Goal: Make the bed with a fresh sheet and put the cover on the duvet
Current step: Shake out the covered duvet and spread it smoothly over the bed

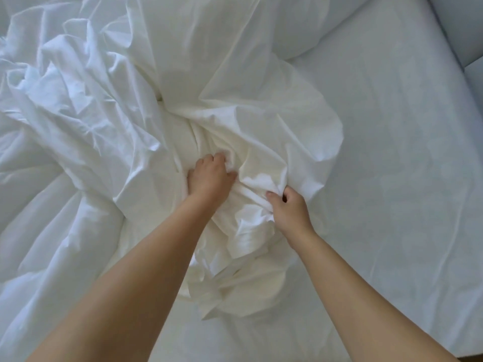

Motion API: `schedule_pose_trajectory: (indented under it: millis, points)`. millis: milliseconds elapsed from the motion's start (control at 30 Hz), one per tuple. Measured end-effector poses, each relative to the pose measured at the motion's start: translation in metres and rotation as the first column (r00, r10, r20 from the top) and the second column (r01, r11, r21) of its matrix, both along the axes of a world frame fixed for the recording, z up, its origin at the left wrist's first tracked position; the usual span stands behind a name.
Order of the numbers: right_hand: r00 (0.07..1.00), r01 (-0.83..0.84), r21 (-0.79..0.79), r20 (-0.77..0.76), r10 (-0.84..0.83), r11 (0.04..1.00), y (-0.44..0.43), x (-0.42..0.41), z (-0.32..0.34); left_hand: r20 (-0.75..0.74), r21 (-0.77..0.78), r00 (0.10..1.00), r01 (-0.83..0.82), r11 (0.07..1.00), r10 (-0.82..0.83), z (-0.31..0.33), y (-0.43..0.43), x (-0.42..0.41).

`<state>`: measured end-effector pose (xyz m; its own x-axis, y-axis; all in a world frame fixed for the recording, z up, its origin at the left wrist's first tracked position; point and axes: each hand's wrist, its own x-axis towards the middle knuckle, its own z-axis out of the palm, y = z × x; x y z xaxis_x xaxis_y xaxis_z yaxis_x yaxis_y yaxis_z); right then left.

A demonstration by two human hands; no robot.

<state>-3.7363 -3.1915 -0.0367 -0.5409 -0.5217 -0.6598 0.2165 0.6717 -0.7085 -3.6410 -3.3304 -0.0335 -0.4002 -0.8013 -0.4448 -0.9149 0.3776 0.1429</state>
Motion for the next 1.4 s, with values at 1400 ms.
schedule_pose_trajectory:
  millis: [1400]
  points:
    - [0.821,-0.13,-0.014,-0.562,0.1,0.991,-0.035,0.007,-0.02,0.158,-0.122,0.906,0.413,0.902,-0.393,-0.005,0.01,0.048]
